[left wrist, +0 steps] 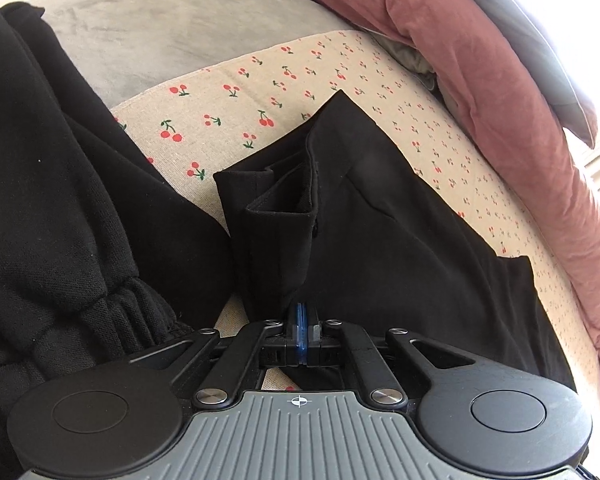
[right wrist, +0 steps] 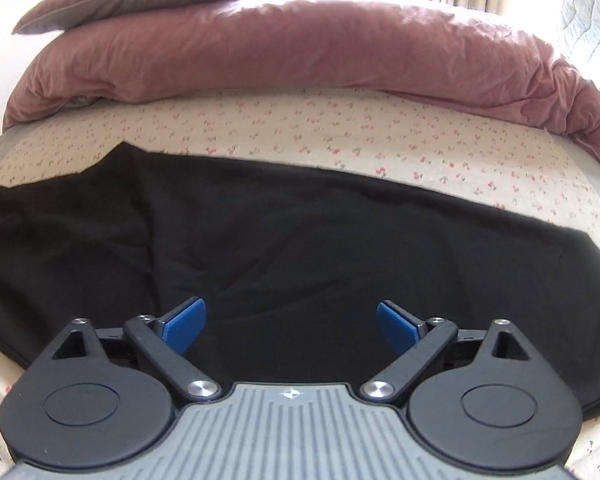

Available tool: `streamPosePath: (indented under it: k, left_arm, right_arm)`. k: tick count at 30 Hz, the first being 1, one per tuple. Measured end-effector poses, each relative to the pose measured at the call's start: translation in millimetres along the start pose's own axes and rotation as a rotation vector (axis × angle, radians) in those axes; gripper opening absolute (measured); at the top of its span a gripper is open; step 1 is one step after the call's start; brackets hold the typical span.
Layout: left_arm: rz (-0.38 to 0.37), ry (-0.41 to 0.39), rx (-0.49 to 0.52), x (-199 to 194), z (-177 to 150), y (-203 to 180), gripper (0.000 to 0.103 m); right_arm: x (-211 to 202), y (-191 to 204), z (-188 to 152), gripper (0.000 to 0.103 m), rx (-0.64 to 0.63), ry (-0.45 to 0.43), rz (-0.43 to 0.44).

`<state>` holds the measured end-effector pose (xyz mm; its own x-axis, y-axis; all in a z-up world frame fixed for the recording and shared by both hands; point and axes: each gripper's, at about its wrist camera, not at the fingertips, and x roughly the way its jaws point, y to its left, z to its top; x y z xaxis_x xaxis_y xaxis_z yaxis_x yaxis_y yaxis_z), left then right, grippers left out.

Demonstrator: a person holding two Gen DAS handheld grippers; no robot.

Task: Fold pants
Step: 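Lay the black trousers flat and open the left gripper above them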

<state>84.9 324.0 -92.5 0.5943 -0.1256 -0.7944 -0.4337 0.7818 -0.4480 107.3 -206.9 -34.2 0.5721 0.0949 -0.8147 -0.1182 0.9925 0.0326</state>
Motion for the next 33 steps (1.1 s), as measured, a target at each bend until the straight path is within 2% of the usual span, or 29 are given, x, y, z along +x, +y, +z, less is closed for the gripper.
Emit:
streamPosePath:
  k: [2,3,4,6,10,11,14,17,19,21,23,24,27,29,33]
  left_arm:
    - [0.013,-0.003,-0.019,-1.6,-0.3,-2.2,0.003]
    - [0.018,-0.001,-0.044,-3.0,0.1,-3.1,0.003]
    - [0.023,0.001,-0.060,-4.9,0.4,-5.1,0.003]
    - [0.029,-0.004,-0.085,-10.3,-0.5,-11.4,0.003]
    - [-0.021,-0.053,-0.254,-28.5,-13.8,-23.8,0.001]
    - [-0.048,-0.060,-0.252,-31.9,-18.1,-34.2,0.001]
    - [-0.140,-0.063,-0.143,-38.6,-27.1,-77.3,0.001]
    - [-0.116,-0.104,-0.011,-41.8,-38.2,-121.7,0.001]
    - [-0.101,-0.106,0.068,-36.7,-46.6,-148.4,0.001]
    - [-0.100,-0.092,0.102,-28.4,-54.4,-168.1,0.001]
    - [-0.095,-0.068,0.140,-17.6,-67.0,-187.4,0.001]
    - [-0.088,-0.054,0.163,-11.8,-74.0,-196.4,0.001]
    - [-0.073,0.002,0.203,3.1,-95.9,-217.3,0.001]
    - [-0.078,0.031,0.228,7.6,-113.2,-229.0,0.001]
    - [-0.084,0.034,0.310,-1.3,-140.8,-252.2,0.001]
  right_arm:
    - [15.4,9.6,-13.0,0.089,-0.049,0.089,-0.006]
    - [20.6,12.2,-17.2,0.092,-0.060,0.105,-0.025]
    - [20.0,15.5,-21.2,0.095,-0.058,0.080,-0.054]
    - [15.7,13.4,-23.5,0.095,-0.009,0.086,-0.054]
    - [12.3,12.8,-23.4,0.095,-0.003,0.123,-0.066]
    - [13.9,11.7,-22.3,0.095,0.007,0.129,-0.061]
    - [18.8,2.0,-24.7,0.096,0.030,0.088,-0.042]
    - [8.5,-3.8,-48.9,0.096,0.028,-0.032,-0.024]
    - [2.8,-1.6,-45.9,0.095,-0.004,-0.018,-0.024]
    - [0.2,-13.0,-35.9,0.089,0.052,-0.010,0.009]
    - [0.4,-30.6,-33.5,0.087,0.128,-0.026,0.033]
    - [1.4,-37.7,-32.3,0.082,0.158,-0.029,0.033]
    - [-9.7,-63.9,-31.3,0.077,0.282,-0.066,0.022]
    - [-26.1,-93.4,-35.0,0.070,0.432,-0.117,-0.013]
    - [-57.9,-161.2,-60.1,0.059,0.720,-0.220,-0.068]
